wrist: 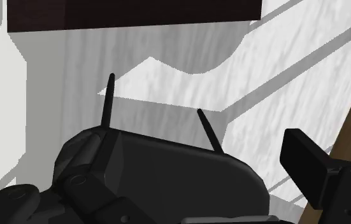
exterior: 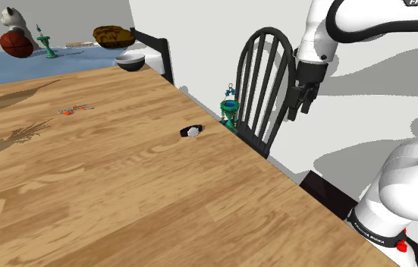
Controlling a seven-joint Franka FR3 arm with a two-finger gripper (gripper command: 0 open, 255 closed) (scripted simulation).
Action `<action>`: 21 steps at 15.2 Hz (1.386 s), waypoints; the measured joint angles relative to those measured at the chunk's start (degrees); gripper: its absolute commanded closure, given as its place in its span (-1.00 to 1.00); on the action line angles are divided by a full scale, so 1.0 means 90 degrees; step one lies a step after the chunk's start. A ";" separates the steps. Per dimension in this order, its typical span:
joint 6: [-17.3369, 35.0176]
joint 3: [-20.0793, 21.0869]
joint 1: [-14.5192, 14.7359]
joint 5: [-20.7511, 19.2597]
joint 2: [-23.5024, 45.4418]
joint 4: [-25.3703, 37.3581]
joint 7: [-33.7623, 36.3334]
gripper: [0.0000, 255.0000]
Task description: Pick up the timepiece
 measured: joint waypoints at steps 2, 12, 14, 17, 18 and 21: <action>0.0028 0.0040 0.0026 0.0044 0.0085 0.0054 0.0042 -1.00; 0.0493 0.0799 0.0446 0.0728 0.1978 0.1457 0.0860 -1.00; 0.0582 0.0965 0.0525 0.0828 0.2409 0.1815 0.1057 -1.00; 0.0594 0.1161 0.0614 0.0908 0.3085 0.2494 0.1323 -1.00; 0.0608 0.1204 0.0629 0.0911 0.3352 0.2747 0.1378 -1.00; 0.0578 0.1401 0.0738 0.0930 0.4043 0.3490 0.1685 -1.00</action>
